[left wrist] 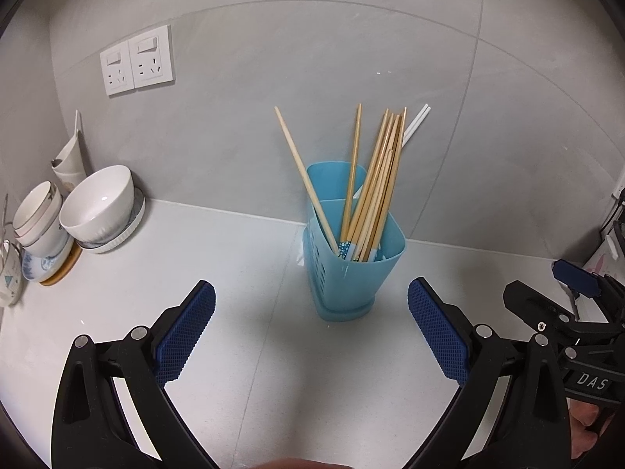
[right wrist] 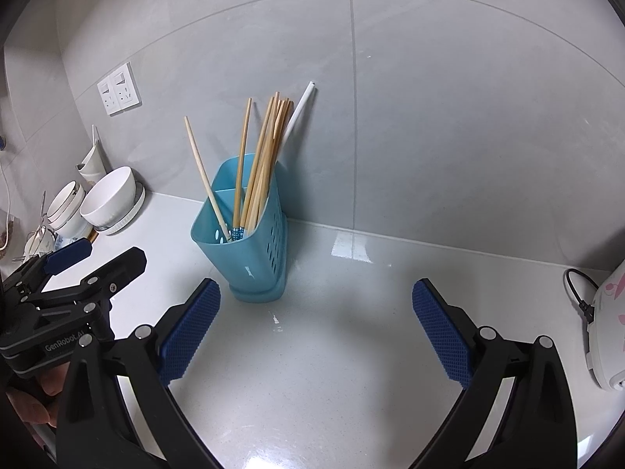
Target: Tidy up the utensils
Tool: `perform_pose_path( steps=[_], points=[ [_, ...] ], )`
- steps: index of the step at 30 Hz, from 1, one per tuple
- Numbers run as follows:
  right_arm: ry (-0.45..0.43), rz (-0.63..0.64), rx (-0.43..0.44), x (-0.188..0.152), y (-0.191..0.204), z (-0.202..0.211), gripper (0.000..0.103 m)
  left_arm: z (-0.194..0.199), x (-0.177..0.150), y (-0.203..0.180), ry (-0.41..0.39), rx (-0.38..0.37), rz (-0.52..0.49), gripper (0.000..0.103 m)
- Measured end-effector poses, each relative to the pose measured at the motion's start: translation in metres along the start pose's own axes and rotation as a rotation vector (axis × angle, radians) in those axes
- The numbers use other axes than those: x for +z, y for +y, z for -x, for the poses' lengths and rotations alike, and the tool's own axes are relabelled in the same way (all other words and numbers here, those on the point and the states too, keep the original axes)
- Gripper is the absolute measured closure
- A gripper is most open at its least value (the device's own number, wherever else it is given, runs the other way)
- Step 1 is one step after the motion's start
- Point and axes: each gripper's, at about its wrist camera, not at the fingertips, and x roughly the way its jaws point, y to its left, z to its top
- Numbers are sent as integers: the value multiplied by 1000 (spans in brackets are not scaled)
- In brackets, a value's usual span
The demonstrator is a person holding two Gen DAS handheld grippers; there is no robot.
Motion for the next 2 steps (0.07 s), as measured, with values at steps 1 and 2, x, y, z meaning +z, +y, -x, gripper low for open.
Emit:
perform_pose_path(
  steps=[1, 2],
  points=[
    [0, 1, -1, 0, 0, 0, 8, 0, 0, 0, 2, 4, -2, 6],
    [-1, 3, -2, 0, 0, 1, 8, -1, 0, 0, 4, 6, -2, 6]
  ],
)
